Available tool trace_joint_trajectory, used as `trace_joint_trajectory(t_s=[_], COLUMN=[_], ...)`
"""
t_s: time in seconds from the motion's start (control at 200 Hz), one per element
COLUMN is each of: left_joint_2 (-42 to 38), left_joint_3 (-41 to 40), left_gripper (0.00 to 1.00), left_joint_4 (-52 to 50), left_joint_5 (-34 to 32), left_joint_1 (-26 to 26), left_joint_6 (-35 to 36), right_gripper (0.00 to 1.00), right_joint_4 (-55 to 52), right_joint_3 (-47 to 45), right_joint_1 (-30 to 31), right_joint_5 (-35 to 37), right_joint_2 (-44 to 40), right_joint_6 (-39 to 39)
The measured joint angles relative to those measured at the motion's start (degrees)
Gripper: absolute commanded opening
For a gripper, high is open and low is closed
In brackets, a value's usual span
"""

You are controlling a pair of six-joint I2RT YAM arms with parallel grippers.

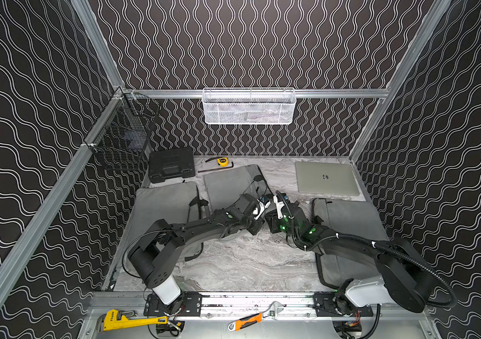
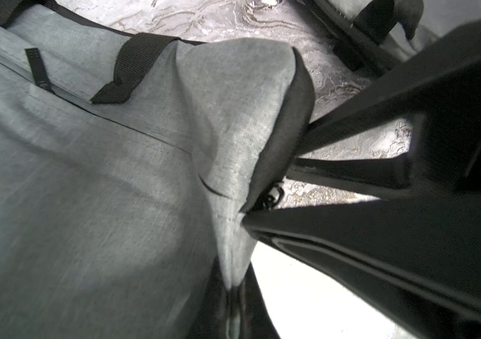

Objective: Open the zippered laptop bag and take out the laptop
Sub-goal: Unzip the zipper on the zippered laptop bag.

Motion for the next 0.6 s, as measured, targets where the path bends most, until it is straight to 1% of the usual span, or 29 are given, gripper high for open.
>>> trace_joint_trajectory(t_s=[0.16,0.37,0.535,0.601], left_joint_2=[0.2,-0.5,-2.3,-2.4], left_joint_3=[0.3,-0.8,-2.8,-3.3], left_gripper=[0.0,0.0,0.0,0.0], left_joint_4=[0.1,0.6,2.1,3.0], left_joint_5=[0.0,-1.0,-1.5,-1.1], left_joint_1=[0.0,0.0,0.1,0.1], left_joint_6=[0.0,0.2,0.2,0.2], right_gripper=[0.27,0.26,0.14,0.13], right_joint_4=[-0.1,-0.6,-0.8,-1.0], right_joint_3=[0.9,2.4,2.9,2.6], right_joint_1=[0.0,0.2,0.3,0.3], right_joint_5=[0.5,1.0,1.0,1.0], right_joint_2=[1.1,3.0,3.1,2.6], right_joint_6=[-0.9,-1.9,-2.0,-2.4])
